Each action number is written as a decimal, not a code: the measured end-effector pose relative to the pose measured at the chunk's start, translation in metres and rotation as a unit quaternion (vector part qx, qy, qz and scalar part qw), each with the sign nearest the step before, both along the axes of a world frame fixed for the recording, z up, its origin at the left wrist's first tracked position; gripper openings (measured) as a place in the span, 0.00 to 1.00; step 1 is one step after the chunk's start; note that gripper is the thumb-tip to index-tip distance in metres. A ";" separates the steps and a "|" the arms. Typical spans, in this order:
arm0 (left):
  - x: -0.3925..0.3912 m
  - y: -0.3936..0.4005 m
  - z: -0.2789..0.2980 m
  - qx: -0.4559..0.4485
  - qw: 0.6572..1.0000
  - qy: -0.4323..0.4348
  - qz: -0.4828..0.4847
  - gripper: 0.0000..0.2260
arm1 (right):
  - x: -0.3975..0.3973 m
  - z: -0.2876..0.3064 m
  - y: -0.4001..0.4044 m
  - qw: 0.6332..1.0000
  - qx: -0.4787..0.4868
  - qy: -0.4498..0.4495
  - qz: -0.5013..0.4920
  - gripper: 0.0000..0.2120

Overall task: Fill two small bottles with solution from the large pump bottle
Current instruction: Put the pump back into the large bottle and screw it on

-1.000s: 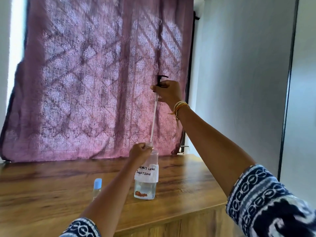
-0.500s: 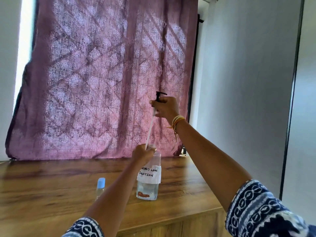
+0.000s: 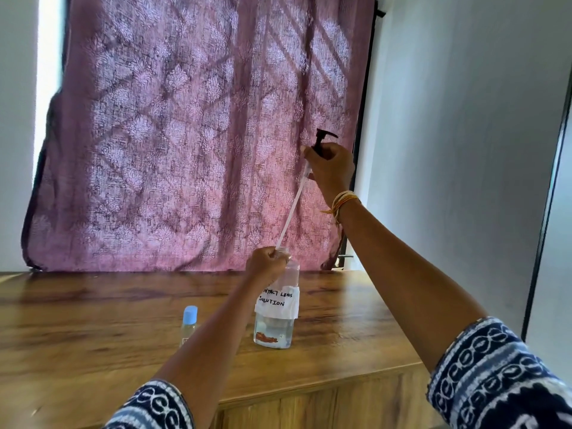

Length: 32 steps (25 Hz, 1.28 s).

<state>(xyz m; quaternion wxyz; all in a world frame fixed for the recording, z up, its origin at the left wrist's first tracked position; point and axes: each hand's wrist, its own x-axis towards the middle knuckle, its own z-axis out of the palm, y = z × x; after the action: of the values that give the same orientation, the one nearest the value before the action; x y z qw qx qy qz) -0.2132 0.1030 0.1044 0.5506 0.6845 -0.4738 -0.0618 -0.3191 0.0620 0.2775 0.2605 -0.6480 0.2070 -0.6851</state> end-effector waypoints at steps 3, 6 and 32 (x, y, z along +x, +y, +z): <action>-0.003 0.003 0.001 -0.001 1.000 0.003 -0.003 0.17 | 0.002 -0.006 -0.003 1.000 -0.011 0.003 -0.007 0.13; -0.002 0.002 -0.001 -0.002 1.000 0.015 -0.012 0.13 | 0.004 -0.010 -0.003 0.999 -0.021 -0.014 -0.020 0.14; 0.017 0.004 -0.015 -0.038 0.996 -0.008 -0.086 0.22 | 0.010 -0.140 -0.016 0.961 0.003 0.275 -0.004 0.18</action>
<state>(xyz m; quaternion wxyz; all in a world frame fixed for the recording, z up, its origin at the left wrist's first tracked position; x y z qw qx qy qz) -0.1965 0.1074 0.0897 0.5653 0.6200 -0.5373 -0.0854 -0.3088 0.0461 0.1380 0.1929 -0.8099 0.2750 -0.4809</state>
